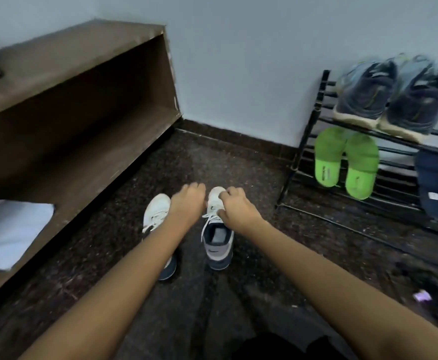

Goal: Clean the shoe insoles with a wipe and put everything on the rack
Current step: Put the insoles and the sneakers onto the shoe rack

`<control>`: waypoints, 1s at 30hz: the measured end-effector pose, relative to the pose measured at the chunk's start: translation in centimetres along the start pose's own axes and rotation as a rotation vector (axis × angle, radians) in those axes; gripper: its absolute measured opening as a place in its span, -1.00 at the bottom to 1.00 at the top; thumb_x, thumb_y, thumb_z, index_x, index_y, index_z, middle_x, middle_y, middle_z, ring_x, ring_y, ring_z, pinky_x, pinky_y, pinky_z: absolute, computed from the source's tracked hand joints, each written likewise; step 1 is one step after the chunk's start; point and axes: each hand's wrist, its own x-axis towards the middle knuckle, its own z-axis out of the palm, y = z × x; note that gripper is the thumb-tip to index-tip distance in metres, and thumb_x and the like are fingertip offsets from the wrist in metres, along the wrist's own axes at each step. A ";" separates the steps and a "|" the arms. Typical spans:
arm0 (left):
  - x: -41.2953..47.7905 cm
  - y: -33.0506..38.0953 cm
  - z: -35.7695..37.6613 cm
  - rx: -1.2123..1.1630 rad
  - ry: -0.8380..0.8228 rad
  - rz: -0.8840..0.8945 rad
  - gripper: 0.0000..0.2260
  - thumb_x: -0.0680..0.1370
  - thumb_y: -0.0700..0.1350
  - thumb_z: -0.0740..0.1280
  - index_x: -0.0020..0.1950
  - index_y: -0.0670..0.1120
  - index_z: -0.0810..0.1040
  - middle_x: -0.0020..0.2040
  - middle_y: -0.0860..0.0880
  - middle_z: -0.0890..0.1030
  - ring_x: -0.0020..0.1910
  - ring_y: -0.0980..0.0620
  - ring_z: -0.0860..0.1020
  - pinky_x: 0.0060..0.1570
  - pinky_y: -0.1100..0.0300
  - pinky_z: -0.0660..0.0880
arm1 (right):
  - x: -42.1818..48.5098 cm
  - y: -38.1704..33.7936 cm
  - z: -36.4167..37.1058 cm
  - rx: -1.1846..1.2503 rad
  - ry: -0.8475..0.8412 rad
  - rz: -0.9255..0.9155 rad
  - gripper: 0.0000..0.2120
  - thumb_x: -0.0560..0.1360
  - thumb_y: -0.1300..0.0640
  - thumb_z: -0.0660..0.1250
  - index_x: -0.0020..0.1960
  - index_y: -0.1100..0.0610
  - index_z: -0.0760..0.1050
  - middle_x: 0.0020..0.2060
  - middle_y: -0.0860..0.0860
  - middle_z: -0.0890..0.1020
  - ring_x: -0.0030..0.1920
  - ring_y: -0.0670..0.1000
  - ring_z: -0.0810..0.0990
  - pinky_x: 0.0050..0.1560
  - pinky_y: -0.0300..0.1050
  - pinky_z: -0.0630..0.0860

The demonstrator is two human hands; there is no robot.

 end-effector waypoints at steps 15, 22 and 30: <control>-6.4 -7.6 14.3 -0.132 -0.295 -0.333 -0.57 0.62 -0.06 0.22 0.40 -0.29 0.31 0.38 -0.25 0.39 0.44 -0.20 0.28 0.30 0.03 0.34 | -0.5 -2.6 13.7 -0.158 -0.313 0.091 -0.53 0.52 -0.04 0.28 0.28 0.26 0.36 0.21 0.17 0.48 0.22 0.16 0.43 0.24 -0.02 0.31; -7.8 -7.8 16.7 0.032 -0.322 -0.356 -0.67 0.69 -0.08 0.08 0.41 -0.19 0.27 0.40 -0.16 0.39 0.46 -0.21 0.27 0.43 -0.04 0.25 | -1.0 -2.2 14.3 -0.256 -0.260 0.079 -0.74 0.53 0.26 0.18 0.23 0.21 0.36 0.12 0.12 0.55 0.17 0.12 0.49 0.32 -0.04 0.24; -6.7 -5.6 14.4 0.106 -0.156 -0.208 -0.70 0.60 -0.30 0.20 0.34 -0.21 0.34 0.29 -0.16 0.46 0.31 -0.13 0.44 0.26 0.05 0.46 | -1.5 -2.0 11.1 -0.204 -0.261 0.007 -0.70 0.51 0.16 0.26 0.20 0.24 0.39 0.10 0.16 0.54 0.14 0.14 0.50 0.08 -0.06 0.42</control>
